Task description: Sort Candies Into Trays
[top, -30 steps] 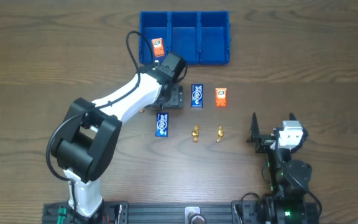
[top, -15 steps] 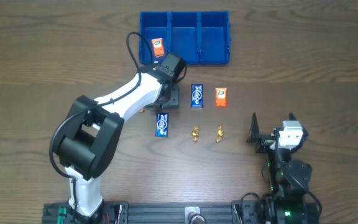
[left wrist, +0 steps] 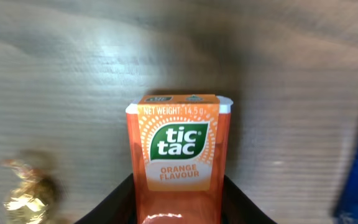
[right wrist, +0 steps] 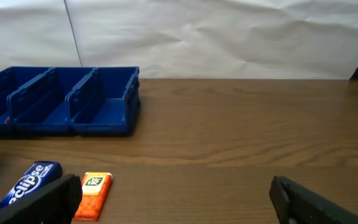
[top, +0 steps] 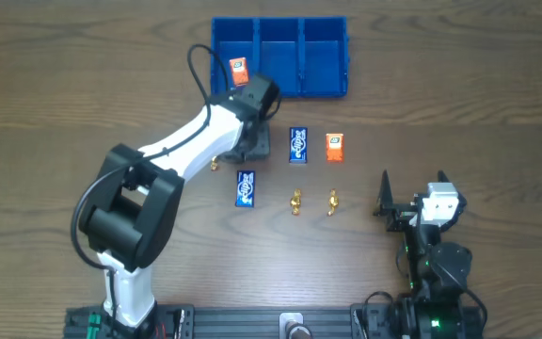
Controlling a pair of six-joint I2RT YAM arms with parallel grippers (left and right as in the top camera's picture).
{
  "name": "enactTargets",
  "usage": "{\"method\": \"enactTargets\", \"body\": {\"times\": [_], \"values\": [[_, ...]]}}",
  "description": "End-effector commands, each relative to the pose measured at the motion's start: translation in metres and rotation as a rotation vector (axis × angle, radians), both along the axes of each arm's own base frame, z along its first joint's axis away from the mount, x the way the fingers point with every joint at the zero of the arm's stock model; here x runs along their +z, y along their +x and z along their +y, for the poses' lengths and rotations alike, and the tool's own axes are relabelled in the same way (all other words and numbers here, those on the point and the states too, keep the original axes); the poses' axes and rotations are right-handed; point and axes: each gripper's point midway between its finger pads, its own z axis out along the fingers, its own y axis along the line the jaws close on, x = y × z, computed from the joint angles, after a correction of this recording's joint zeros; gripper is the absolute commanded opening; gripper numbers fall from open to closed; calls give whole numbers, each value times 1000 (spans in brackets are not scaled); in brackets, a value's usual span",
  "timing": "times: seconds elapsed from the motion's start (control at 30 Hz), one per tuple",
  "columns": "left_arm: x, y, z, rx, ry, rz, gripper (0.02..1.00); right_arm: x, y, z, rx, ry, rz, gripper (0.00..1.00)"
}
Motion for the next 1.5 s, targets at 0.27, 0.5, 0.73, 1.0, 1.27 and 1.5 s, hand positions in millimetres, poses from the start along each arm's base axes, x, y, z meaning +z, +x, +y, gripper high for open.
{"method": "enactTargets", "body": {"times": [0.27,0.5,0.73,1.0,1.27,1.5], "values": [[223,131,19,38,25,-508,402,-1,0,0,-1,-4,3,998],[170,170,33,65,46,-392,400,-1,0,0,-1,-4,3,998],[132,176,31,54,9,-311,404,-1,0,0,-1,-4,3,998],[128,175,27,45,-8,-297,496,-1,0,0,-1,-4,3,998],[134,171,7,11,-35,-308,954,-1,0,0,-1,-4,3,998],[148,119,-94,-6,-136,-292,1000,-1,0,0,-1,-4,3,998]]}}
